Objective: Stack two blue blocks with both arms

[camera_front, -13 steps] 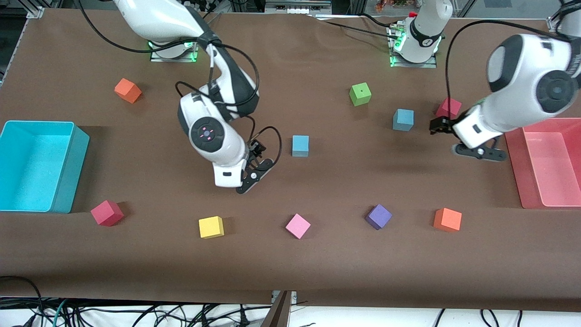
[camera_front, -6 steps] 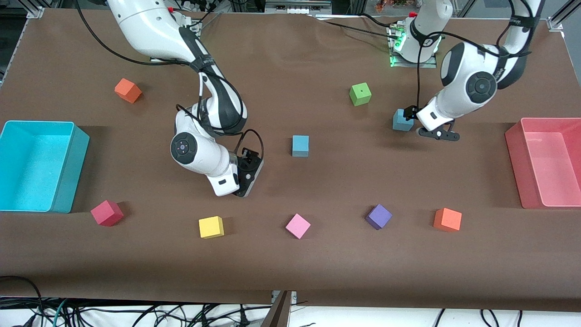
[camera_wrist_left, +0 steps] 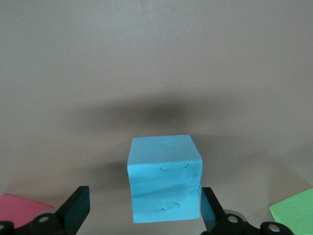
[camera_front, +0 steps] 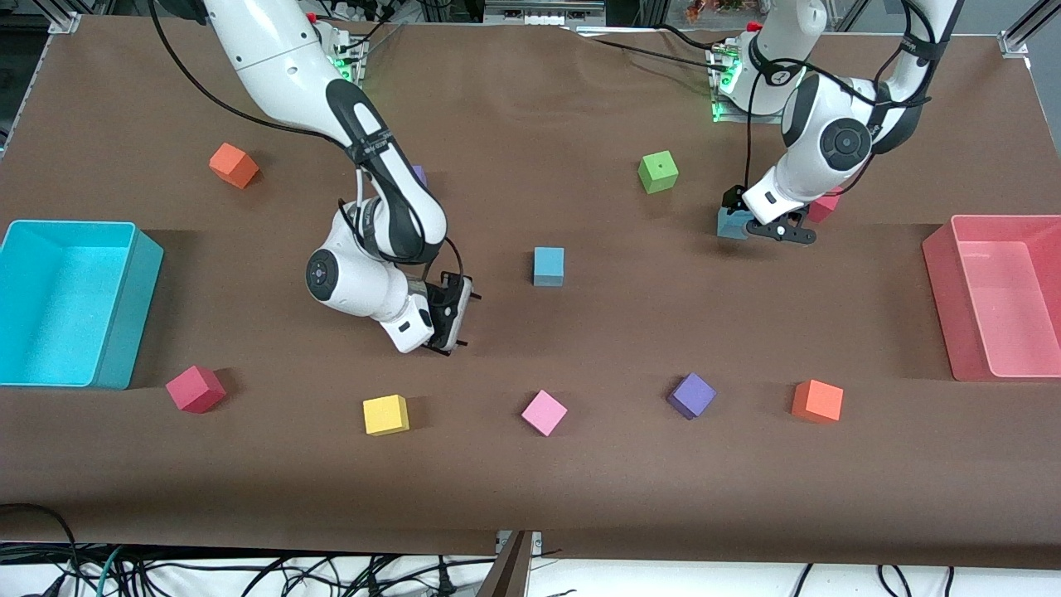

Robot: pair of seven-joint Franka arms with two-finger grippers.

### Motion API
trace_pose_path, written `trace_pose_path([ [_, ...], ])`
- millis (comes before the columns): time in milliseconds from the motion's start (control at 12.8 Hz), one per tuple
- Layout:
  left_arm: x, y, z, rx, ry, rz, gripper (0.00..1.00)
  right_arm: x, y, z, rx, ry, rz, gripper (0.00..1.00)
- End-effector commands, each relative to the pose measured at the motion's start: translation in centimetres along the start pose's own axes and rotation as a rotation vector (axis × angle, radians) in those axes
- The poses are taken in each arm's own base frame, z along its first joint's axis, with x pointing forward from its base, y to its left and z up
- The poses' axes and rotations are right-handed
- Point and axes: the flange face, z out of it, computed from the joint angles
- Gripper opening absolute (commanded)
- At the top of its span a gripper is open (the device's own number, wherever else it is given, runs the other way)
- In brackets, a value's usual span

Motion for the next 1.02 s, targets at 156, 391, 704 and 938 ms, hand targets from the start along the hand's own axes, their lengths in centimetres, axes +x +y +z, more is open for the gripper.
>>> trace_pose_path([
  [156,-0.7,0.1,1.5,-0.050,0.014,-0.060,1.00,-2.6,-2.5,2.7,0.068,0.239,-0.057,1.00],
  [391,-0.7,1.2,3.0,-0.057,0.034,-0.052,1.00,-4.2,-3.9,4.4,0.052,0.345,-0.014,1.00],
  [704,-1.1,1.8,3.7,-0.052,0.054,-0.035,0.93,-4.1,-5.2,6.1,0.081,0.479,-0.063,1.00],
  [938,-1.1,1.9,3.4,-0.052,0.050,-0.033,0.27,-4.5,-6.0,6.9,0.094,0.535,-0.105,1.00],
])
